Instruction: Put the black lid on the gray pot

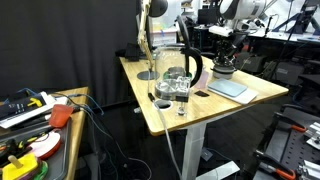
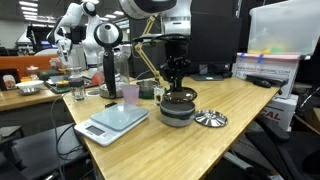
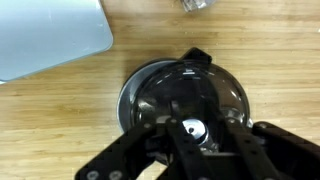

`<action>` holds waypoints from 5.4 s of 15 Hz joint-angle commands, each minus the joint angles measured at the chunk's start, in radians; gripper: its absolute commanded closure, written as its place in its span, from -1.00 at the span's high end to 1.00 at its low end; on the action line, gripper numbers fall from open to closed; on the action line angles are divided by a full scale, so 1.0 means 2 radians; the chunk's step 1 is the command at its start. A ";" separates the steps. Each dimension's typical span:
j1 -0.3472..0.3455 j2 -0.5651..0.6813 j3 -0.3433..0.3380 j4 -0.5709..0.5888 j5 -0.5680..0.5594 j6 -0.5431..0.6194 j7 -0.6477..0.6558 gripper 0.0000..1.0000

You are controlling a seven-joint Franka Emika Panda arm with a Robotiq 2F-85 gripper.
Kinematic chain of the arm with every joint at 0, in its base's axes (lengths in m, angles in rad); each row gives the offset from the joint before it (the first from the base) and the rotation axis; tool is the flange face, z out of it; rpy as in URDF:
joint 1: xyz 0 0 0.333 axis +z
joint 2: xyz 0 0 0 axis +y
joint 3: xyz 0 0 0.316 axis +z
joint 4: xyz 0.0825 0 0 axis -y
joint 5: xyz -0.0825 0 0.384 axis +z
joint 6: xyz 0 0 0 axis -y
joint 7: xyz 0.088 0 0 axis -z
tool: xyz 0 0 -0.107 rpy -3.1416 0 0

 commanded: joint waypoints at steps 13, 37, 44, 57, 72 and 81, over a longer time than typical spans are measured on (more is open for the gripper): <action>-0.013 0.052 -0.006 0.052 0.020 -0.033 0.043 -0.85; -0.002 0.014 -0.001 0.021 0.014 -0.016 0.038 -0.85; -0.006 0.015 0.002 0.014 0.019 -0.025 0.035 -0.85; -0.002 0.033 0.001 0.023 0.012 -0.024 0.040 -0.85; -0.005 -0.082 0.008 -0.022 0.012 -0.039 -0.015 1.00; -0.004 -0.090 0.009 -0.025 0.009 -0.051 -0.024 1.00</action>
